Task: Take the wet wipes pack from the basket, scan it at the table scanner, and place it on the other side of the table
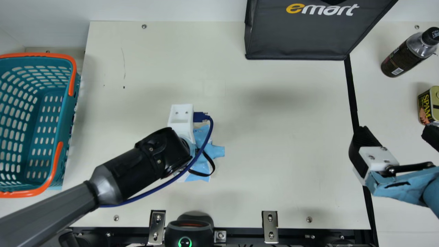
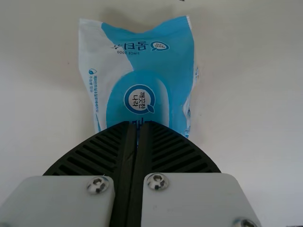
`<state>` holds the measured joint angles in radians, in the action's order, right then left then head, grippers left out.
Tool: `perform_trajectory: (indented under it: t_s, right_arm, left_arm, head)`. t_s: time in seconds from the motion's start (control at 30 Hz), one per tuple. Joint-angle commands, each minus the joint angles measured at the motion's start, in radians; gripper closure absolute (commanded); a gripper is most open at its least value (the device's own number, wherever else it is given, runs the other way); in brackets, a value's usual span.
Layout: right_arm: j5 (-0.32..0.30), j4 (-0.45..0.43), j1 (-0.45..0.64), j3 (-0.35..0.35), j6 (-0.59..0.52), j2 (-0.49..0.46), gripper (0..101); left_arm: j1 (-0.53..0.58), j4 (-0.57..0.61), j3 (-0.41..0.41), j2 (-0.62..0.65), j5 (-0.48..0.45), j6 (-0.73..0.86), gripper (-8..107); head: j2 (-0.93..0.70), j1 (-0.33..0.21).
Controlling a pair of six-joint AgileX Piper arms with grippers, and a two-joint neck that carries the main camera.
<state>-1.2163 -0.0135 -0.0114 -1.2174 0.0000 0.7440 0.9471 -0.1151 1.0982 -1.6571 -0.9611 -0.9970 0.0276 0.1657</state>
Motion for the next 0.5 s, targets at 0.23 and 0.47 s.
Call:
perform_trajectory:
  t_s: [0.23,0.47]
  right_arm:
    - [0.0,0.0,0.0,0.0,0.0,0.0,6]
    - [0.0,0.0,0.0,0.0,0.0,0.0,6]
  left_arm:
    - [-0.008,0.006,-0.017,-0.027,0.029,0.006,107]
    - [-0.013,0.0,-0.013,-0.025,0.029,0.012,107]
  head:
    - [0.0,-0.027]
    - [0.0,-0.027]
